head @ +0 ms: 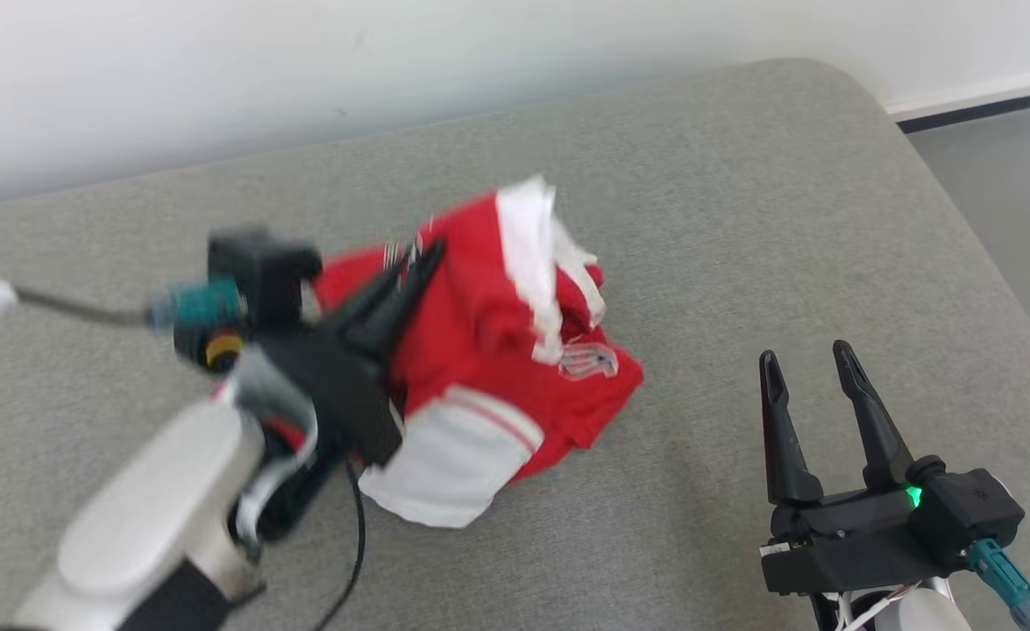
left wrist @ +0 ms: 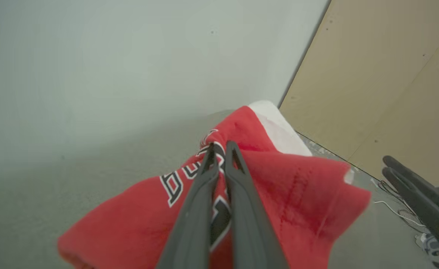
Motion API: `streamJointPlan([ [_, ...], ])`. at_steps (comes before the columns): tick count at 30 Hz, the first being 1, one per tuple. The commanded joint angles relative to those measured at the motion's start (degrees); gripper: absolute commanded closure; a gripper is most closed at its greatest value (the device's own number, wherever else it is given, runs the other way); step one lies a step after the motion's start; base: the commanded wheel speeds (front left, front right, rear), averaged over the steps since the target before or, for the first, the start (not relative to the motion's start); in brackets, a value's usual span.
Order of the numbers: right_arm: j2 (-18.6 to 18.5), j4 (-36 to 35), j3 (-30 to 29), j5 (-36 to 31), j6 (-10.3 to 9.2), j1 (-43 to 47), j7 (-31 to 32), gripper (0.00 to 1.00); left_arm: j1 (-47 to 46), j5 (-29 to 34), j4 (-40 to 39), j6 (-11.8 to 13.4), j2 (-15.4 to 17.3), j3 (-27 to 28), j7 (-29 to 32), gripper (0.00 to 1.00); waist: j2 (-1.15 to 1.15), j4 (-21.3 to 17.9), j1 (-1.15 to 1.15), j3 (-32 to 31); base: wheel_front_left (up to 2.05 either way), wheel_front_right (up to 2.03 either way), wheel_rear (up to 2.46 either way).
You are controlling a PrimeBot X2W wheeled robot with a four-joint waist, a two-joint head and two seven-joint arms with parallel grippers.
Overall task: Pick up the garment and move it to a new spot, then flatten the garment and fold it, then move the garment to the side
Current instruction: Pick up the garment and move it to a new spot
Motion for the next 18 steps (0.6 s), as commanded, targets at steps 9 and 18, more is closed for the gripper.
streamJointPlan([
  [9, -0.03, 0.23, 0.42, -1.9, -0.14, 0.87, -0.02, 0.0, 6.58, 8.26, 6.87, -0.93, -2.16, -4.07, -14.47, 1.0, 0.0, 4.43, -0.01, 0.19, 0.0, 0.0, 0.0],
  [18, -0.04, 1.16, 0.81, -2.27, -0.14, 1.61, -0.03, 0.0, 7.35, 14.72, 11.32, 0.09, -4.3, -2.08, -17.74, 0.48, 0.0, 6.07, -0.01, -2.31, 0.0, 0.0, 0.0],
])
